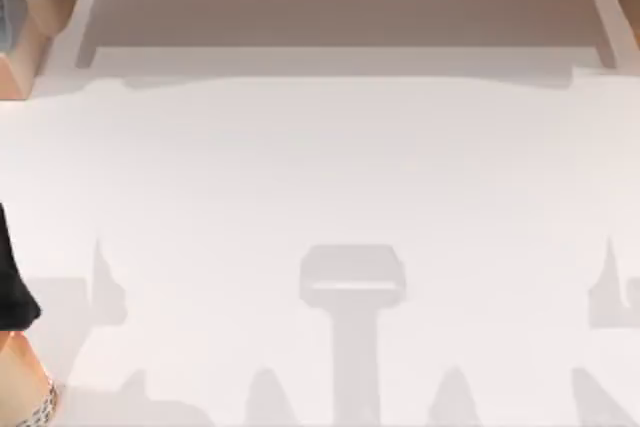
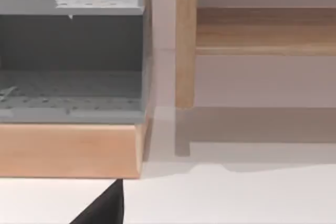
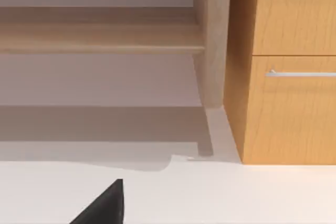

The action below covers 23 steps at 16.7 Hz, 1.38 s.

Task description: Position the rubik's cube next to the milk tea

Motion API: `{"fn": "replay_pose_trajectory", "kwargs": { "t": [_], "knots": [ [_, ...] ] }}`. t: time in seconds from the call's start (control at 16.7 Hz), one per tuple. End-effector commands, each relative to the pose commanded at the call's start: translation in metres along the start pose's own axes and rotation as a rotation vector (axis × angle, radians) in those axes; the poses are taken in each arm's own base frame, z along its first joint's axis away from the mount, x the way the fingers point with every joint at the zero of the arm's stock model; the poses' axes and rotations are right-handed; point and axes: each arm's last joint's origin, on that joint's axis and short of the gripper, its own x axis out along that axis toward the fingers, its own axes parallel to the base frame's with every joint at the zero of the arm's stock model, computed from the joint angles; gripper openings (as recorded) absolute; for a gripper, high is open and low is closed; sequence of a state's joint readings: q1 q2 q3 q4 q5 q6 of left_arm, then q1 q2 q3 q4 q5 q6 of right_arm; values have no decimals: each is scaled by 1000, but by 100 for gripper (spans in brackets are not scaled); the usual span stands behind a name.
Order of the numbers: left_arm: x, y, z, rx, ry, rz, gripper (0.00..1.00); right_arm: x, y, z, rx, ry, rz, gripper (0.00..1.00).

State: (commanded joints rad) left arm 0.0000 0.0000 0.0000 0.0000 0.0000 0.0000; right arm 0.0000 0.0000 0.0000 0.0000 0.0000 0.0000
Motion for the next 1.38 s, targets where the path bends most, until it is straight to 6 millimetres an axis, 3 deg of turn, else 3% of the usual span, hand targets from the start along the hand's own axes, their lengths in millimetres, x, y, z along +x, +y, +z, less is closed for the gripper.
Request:
{"fn": "replay_pose_trajectory", "kwargs": {
  "t": [0.18,0.3,0.48,0.66,0.84,1.02,1.2,1.38],
  "knots": [
    [0,0,3,-1,-2,0,100,0,0,0,0,0,0,100],
    [1,-2,16,-1,-5,-7,100,0,0,0,0,0,0,100],
    [6,-7,53,1,-8,-22,100,0,0,0,0,0,0,100],
    [27,-15,108,-4,-10,-20,100,0,0,0,0,0,0,100],
    [66,-29,158,-1,6,-2,100,0,0,0,0,0,0,100],
    [115,-57,201,-4,-2,-9,100,0,0,0,0,0,0,100],
    [168,-98,224,-4,4,-34,100,0,0,0,0,0,0,100],
    [215,-140,231,0,5,-32,100,0,0,0,0,0,0,100]
  ]
}}
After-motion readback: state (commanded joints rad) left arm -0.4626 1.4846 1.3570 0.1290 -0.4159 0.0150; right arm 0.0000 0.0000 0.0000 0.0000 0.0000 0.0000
